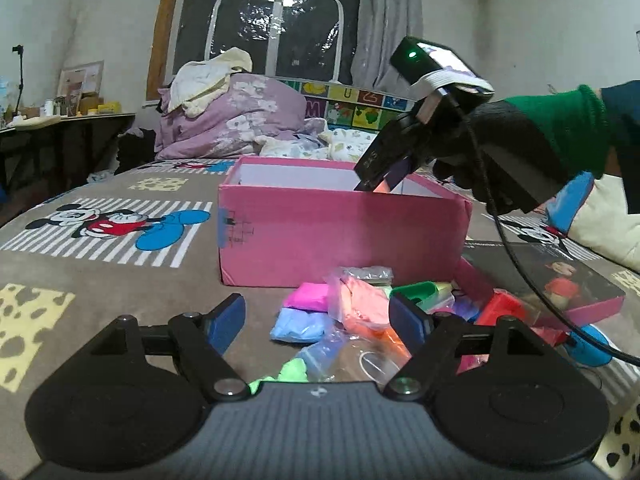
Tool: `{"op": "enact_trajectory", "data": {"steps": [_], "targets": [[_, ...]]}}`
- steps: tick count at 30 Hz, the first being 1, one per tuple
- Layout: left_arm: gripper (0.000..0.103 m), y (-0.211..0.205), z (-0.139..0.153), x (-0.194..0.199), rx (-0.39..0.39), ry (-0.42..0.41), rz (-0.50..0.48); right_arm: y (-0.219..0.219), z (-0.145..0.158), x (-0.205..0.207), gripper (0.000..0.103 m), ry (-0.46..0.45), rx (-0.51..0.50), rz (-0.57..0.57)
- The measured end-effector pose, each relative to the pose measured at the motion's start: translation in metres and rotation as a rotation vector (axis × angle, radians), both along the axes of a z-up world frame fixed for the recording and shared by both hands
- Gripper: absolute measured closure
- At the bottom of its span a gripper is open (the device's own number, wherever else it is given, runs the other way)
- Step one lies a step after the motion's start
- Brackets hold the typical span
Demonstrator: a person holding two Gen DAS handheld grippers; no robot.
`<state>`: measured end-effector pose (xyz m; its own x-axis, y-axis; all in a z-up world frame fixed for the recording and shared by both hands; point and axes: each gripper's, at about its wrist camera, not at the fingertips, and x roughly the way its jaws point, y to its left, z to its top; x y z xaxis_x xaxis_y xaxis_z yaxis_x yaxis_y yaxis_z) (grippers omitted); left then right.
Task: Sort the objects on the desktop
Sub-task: 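Lower the orange clay bag into the pink box and open the right tool, then withdraw the right tool from the pink box toward the photo-printed box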
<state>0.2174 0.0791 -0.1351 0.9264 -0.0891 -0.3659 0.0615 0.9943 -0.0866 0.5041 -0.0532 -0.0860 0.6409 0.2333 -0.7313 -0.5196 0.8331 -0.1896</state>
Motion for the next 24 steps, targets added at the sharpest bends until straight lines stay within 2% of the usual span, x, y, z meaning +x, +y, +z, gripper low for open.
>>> {"op": "enact_trajectory", "data": {"steps": [3, 7, 9, 14, 19, 22, 24], "targets": [[0.024, 0.001, -0.001, 0.000, -0.026, -0.016, -0.016, 0.000, -0.007, 0.008, 0.063, 0.025, -0.016, -0.009], [0.016, 0.004, -0.001, -0.002, -0.061, -0.042, -0.023, 0.000, -0.014, 0.017, 0.063, 0.059, -0.035, -0.014], [0.016, 0.006, -0.002, 0.000, -0.085, -0.033, -0.029, -0.001, -0.016, 0.021, 0.063, 0.064, -0.040, -0.021], [0.016, 0.001, -0.002, 0.001, -0.045, -0.016, -0.040, -0.005, -0.017, 0.023, 0.060, 0.063, -0.022, -0.048], [0.016, -0.003, -0.002, 0.002, -0.011, 0.011, -0.032, -0.015, -0.008, 0.009, 0.035, 0.032, 0.044, -0.081], [0.016, -0.003, -0.003, 0.003, -0.014, 0.030, -0.024, -0.021, -0.001, -0.002, 0.028, 0.016, 0.072, -0.106], [0.016, -0.002, -0.004, 0.003, -0.021, 0.040, -0.025, -0.024, 0.003, -0.011, 0.027, 0.013, 0.088, -0.119]]}}
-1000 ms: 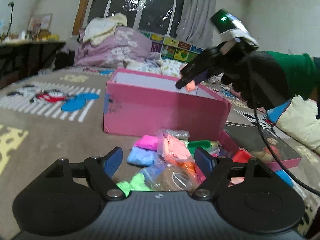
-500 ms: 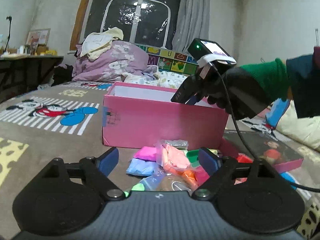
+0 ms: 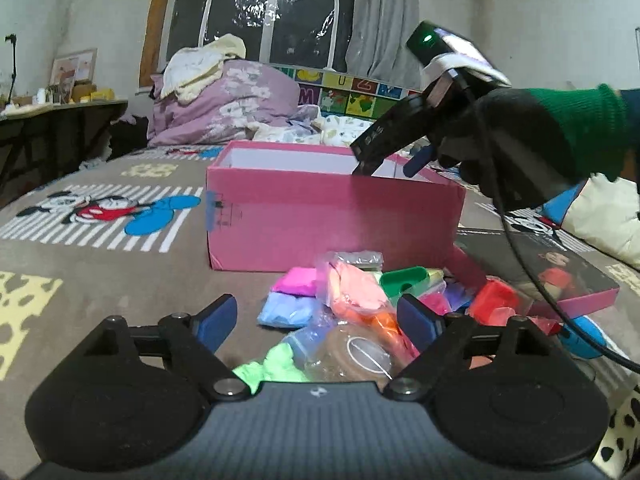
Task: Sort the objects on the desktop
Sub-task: 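Withdraw the right tool from the pink box toward the photo-printed box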
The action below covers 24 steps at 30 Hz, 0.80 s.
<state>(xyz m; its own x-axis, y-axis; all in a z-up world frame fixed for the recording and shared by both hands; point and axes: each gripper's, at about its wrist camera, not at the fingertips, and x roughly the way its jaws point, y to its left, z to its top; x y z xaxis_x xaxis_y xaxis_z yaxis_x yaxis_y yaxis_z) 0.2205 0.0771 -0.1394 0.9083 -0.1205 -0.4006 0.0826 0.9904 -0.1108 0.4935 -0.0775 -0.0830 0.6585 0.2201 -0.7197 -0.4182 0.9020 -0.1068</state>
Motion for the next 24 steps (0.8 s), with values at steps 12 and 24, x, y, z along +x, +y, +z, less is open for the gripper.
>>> {"op": "enact_trajectory", "data": {"steps": [12, 24], "targets": [[0.016, 0.002, -0.003, 0.000, -0.042, 0.020, -0.003, -0.029, 0.024, -0.065, 0.018, -0.042, 0.042, -0.030], [0.016, -0.019, 0.006, -0.020, -0.047, -0.061, -0.083, -0.139, 0.025, -0.146, 0.016, -0.099, 0.078, -0.155]]}}
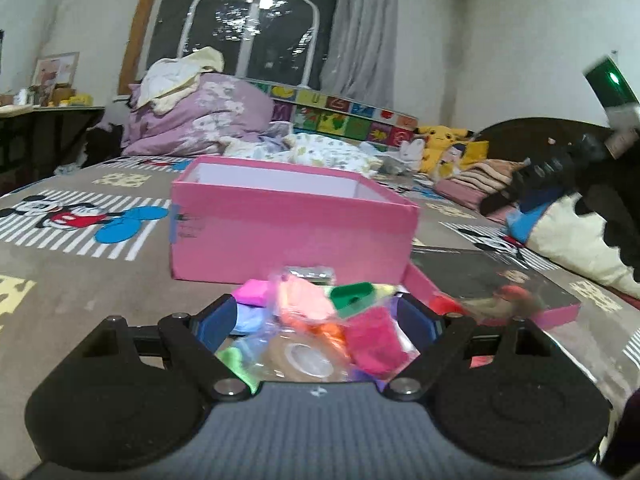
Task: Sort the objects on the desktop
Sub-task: 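Withdraw the right tool from the pink box toward the photo-printed box, then close both tools on opposite edges of the photo-printed MEIYATOU box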
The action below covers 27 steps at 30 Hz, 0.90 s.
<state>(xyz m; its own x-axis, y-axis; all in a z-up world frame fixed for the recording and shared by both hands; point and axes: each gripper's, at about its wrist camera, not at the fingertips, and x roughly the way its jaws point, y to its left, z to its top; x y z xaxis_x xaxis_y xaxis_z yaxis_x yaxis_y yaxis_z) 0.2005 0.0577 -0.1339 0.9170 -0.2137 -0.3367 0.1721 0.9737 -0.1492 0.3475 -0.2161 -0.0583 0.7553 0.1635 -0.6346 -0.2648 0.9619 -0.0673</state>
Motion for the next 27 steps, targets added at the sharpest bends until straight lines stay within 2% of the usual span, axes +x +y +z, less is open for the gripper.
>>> {"op": "enact_trajectory", "data": {"steps": [5, 8, 14, 16, 18, 21, 27], "targets": [[0.016, -0.019, -0.005, -0.004, 0.019, 0.035, -0.044, -0.065, -0.020, -0.030, 0.016, -0.001, 0.037, -0.125], [0.016, -0.033, -0.001, -0.002, 0.057, 0.086, -0.039, -0.098, -0.035, -0.050, 0.016, -0.020, 0.073, -0.202], [0.016, -0.060, 0.013, -0.001, 0.175, 0.182, -0.001, -0.140, -0.071, -0.096, 0.016, -0.090, 0.261, -0.311], [0.016, -0.067, 0.017, -0.002, 0.197, 0.208, 0.003, -0.144, -0.085, -0.105, 0.016, -0.085, 0.311, -0.317], [0.016, -0.073, 0.023, -0.005, 0.208, 0.227, -0.002, -0.145, -0.092, -0.114, 0.016, -0.098, 0.317, -0.311], [0.016, -0.082, 0.032, -0.011, 0.229, 0.245, -0.008, -0.140, -0.086, -0.125, 0.016, -0.170, 0.289, -0.262], [0.016, -0.098, 0.051, -0.021, 0.222, 0.260, -0.008, -0.146, -0.089, -0.141, 0.016, -0.218, 0.301, -0.239]]}}
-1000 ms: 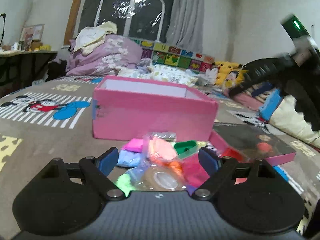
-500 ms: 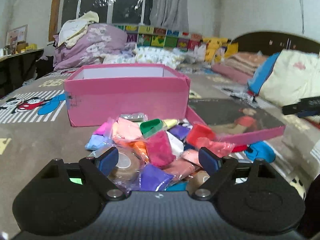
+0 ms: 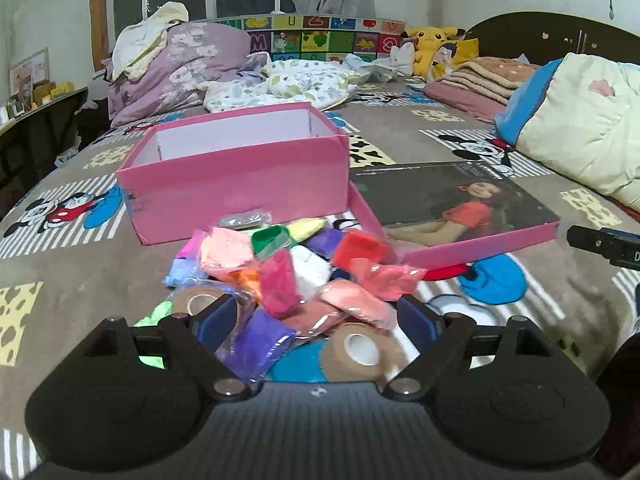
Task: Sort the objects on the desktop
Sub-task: 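Close both tools on opposite edges of the photo-printed MEIYATOU box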
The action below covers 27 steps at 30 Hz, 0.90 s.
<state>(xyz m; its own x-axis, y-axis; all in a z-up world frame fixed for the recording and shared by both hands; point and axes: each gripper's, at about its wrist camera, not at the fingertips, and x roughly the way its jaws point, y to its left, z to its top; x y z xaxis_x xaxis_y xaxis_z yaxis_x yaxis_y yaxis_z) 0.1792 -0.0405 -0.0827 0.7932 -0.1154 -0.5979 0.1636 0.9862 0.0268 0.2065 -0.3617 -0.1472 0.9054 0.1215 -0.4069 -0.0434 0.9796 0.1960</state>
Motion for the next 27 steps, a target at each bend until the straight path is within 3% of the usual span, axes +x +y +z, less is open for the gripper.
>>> {"op": "enact_trajectory", "data": {"steps": [12, 16, 20, 22, 27], "targets": [[0.016, -0.030, 0.016, 0.006, 0.008, 0.011, -0.026, -0.054, -0.005, -0.009, 0.015, -0.011, 0.273, -0.094], [0.016, -0.038, 0.012, 0.024, -0.042, 0.022, -0.049, -0.069, -0.009, -0.008, 0.013, 0.004, 0.350, -0.113], [0.016, -0.049, 0.003, 0.049, -0.071, 0.044, -0.098, -0.091, -0.010, 0.010, 0.013, 0.069, 0.491, -0.095], [0.016, -0.054, -0.004, 0.065, -0.087, 0.069, -0.125, -0.097, -0.007, 0.021, 0.013, 0.072, 0.490, -0.090], [0.016, -0.063, -0.016, 0.106, -0.135, 0.123, -0.188, -0.101, 0.002, 0.062, 0.013, 0.097, 0.328, -0.045]]}}
